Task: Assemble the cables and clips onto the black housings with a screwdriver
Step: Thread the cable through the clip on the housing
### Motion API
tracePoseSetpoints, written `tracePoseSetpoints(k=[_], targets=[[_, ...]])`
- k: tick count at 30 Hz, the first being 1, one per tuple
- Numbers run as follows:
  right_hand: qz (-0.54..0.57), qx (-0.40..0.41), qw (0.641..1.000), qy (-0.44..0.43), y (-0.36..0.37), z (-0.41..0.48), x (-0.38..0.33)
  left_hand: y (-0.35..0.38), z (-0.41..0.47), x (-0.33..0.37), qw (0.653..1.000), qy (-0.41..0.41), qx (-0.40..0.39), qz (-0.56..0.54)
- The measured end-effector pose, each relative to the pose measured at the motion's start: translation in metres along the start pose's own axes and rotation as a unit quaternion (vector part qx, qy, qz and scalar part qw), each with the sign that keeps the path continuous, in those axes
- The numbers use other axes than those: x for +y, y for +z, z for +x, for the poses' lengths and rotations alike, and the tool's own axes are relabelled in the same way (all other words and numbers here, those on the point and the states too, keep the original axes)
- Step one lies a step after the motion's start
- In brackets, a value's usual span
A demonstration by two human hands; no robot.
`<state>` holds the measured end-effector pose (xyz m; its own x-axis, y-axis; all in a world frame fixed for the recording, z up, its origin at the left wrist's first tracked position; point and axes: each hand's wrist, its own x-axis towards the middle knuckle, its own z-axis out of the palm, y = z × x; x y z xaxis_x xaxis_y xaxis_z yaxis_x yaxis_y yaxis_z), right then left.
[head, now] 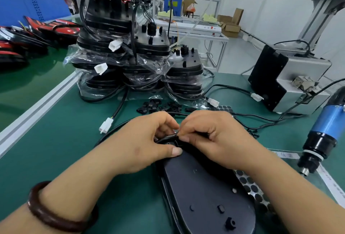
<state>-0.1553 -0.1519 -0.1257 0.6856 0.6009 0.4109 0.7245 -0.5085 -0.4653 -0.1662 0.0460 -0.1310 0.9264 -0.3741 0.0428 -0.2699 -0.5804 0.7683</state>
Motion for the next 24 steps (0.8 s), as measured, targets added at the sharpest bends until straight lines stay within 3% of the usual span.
tracePoseSetpoints(k=[9, 14, 20, 24], targets=[[-0.087, 0.018, 0.995, -0.049, 0.005, -0.009, -0.008, 0.002, 0.002, -0.008, 0.996, -0.005, -0.008, -0.090], [-0.105, 0.001, 0.994, -0.031, 0.007, -0.014, -0.012, 0.002, 0.001, -0.007, 0.995, 0.000, -0.010, -0.100], [-0.094, 0.009, 0.996, 0.008, 0.009, -0.024, -0.018, 0.008, -0.007, -0.003, 0.993, 0.020, 0.017, -0.112], [-0.011, -0.003, 0.998, 0.054, 0.001, -0.028, -0.021, 0.013, -0.006, -0.002, 0.992, 0.022, 0.066, -0.103]])
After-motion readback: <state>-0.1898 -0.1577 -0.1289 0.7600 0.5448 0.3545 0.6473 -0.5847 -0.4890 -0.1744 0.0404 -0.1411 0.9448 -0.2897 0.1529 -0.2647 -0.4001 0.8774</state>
